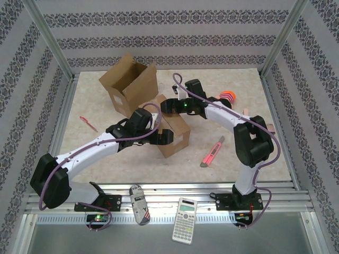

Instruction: Unpack the express box

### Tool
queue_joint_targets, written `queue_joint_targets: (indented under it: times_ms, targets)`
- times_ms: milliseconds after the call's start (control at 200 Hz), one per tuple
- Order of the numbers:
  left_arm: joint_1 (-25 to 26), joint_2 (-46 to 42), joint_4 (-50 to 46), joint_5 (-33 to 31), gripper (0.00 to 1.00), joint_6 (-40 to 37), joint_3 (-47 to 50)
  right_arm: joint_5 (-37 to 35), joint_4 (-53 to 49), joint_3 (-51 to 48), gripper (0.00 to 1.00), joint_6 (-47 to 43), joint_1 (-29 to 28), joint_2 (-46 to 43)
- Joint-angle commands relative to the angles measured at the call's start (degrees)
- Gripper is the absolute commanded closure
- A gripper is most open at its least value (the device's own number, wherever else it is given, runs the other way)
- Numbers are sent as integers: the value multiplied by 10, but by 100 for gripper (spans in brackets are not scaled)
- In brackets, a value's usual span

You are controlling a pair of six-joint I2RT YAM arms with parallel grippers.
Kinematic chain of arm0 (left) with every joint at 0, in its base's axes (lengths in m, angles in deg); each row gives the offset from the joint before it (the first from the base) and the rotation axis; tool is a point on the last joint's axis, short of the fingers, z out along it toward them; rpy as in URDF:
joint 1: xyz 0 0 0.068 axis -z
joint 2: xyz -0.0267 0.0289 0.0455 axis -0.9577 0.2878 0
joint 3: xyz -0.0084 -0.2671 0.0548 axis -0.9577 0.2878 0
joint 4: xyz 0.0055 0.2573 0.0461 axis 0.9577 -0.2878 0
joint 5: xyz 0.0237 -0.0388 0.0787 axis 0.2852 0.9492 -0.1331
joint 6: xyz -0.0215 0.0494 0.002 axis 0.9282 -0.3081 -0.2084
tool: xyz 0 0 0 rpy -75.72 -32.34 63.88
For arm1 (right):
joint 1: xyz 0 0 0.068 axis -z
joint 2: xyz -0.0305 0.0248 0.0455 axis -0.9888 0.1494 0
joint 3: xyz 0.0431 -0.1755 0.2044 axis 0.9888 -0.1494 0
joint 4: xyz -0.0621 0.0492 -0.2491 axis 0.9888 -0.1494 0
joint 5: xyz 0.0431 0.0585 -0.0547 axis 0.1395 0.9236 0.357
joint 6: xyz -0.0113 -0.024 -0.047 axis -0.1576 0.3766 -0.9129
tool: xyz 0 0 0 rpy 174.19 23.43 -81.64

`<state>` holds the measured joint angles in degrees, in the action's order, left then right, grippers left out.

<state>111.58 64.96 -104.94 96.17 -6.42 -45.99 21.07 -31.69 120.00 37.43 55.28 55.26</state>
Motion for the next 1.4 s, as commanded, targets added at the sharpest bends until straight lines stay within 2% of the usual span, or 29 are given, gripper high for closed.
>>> queue_joint_targets:
  times_ms: [0,225,435,635,739,994,1189,1304,1394]
  targets:
    - [-1,-15,20,-47,0,-22,-6,1,-76,0,17,-2,-15,-3]
    - [-2,-6,39,-57,0,-20,0,13,-73,34,20,14,-18,12]
    - [-2,19,55,-83,0,-15,-2,21,-63,62,31,29,-29,37]
    - [-6,44,44,-100,0,-26,-18,18,-59,84,31,38,-32,59]
    - [-9,48,33,-113,0,-31,-25,17,-64,97,28,36,-31,62]
    - [-10,22,3,-125,0,-43,-39,-11,-96,113,8,23,-2,13]
    - [-11,-2,-13,-135,0,-53,-47,-27,-135,127,2,15,41,-50]
    - [-11,-17,-15,-129,0,-54,-51,-77,-168,107,2,17,55,-111]
    - [-11,-31,-24,-119,0,-58,-58,-167,-228,78,2,27,58,-170]
